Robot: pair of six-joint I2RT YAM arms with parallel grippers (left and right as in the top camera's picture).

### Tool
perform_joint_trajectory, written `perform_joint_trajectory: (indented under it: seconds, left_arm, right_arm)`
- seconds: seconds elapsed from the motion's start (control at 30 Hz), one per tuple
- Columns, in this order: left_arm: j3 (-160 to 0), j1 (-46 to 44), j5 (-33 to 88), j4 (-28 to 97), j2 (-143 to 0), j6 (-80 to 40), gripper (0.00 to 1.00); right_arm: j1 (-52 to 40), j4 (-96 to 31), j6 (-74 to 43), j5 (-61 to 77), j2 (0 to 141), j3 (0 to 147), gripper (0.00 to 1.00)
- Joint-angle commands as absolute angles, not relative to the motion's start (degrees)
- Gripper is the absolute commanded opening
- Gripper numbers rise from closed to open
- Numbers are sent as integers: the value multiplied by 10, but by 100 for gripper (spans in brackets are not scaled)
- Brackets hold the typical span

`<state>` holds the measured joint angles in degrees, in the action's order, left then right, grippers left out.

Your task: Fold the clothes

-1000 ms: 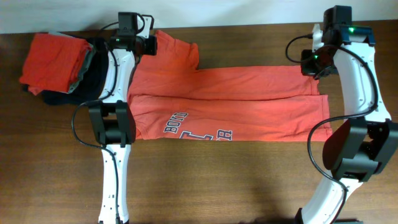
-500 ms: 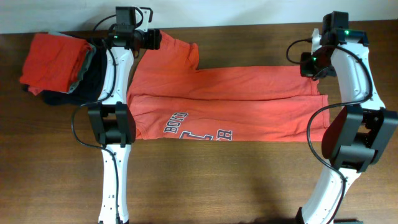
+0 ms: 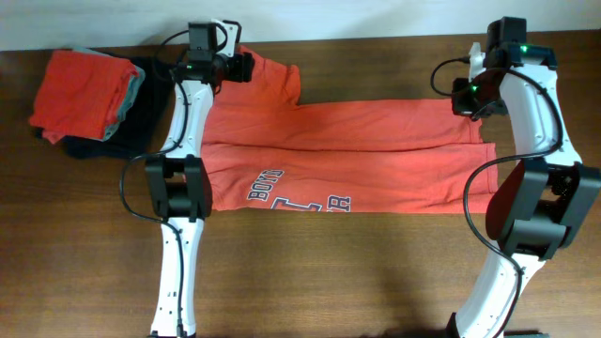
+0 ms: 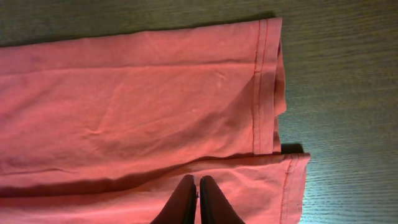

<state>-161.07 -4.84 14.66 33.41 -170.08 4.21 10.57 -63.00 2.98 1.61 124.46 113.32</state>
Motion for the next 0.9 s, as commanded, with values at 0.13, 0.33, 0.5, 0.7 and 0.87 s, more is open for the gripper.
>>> perform_joint_trajectory:
  seconds: [0.13,0.33,0.5,0.7,0.87]
  left_arm:
    - [-1613,-59,152,321,-1720,46,42]
    - [-1618,-59,153,328,-1719,46,27]
    - [-1639,-58,153,336,-1703,46,24]
    - [-1657,-59,153,348,-1672,46,23]
    - [-1657,-59,153,390,-1647,46,23]
  right_arm:
    - [110,-635,26,24,1242,1138,10]
    - [110,-636,26,24,1242,1138,10]
    - [110,-636,26,24,1242,1138,10]
    - [110,-636,26,24,1242,1138,10]
    - [110,-636,26,24,1242,1138,9]
